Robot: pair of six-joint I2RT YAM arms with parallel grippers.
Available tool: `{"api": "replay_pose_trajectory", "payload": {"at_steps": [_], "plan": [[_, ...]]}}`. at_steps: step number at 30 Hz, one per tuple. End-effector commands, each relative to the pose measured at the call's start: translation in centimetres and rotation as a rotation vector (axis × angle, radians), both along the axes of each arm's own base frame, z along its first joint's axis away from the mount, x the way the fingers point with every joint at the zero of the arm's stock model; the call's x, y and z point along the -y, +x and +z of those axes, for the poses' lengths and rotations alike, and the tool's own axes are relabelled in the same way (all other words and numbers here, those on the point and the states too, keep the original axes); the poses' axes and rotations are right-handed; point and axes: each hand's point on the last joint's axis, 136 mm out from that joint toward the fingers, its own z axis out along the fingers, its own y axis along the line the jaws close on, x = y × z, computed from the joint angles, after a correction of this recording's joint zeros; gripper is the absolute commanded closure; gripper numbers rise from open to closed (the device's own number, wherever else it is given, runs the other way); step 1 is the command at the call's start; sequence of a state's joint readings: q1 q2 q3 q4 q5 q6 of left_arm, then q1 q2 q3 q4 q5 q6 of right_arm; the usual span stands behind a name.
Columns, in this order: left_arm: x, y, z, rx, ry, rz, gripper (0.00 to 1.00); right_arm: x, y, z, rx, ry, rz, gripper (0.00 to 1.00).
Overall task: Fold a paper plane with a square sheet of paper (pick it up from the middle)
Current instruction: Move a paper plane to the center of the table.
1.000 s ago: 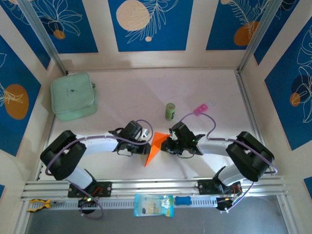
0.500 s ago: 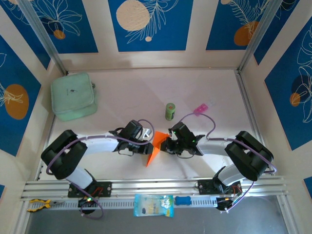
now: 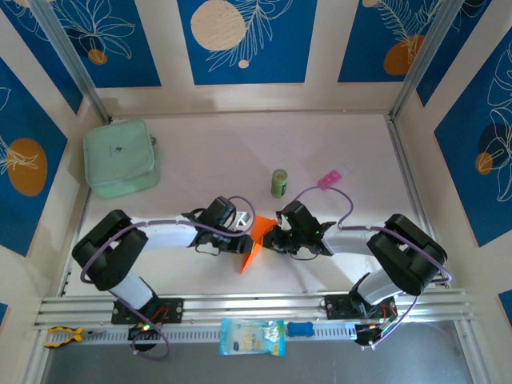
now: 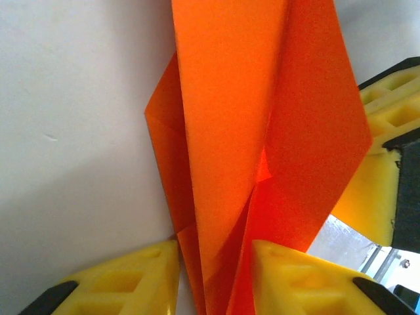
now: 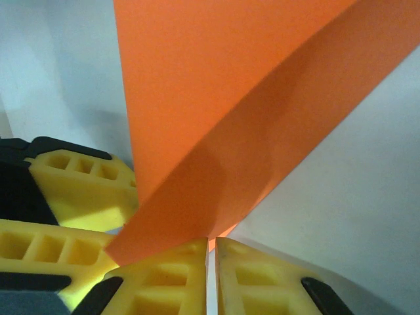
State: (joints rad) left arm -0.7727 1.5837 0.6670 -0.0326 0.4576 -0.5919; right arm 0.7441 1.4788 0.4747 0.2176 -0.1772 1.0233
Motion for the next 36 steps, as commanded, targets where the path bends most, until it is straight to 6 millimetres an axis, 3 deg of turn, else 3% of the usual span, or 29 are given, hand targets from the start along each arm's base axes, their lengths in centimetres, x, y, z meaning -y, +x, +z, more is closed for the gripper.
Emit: {"api": "replay_pose_trajectory", "payload": {"at_steps": [1,15,36], "plan": [[1.2,-0.4,0.6,-0.024,-0.056,-0.052,0.67,0.3,-0.7,-0.9,-0.040,0.001,0.006,0.88],[1.9,-0.7,1.3,-0.039,-0.106,-0.074,0.75,0.3,-0.7,-1.0,-0.043,0.006,0.004,0.88],[2.7,-1.1,0.8,-0.078,-0.135,-0.089,0.80,0.7,-0.7,-0.7,-0.033,0.007,-0.007,0.88]]}}
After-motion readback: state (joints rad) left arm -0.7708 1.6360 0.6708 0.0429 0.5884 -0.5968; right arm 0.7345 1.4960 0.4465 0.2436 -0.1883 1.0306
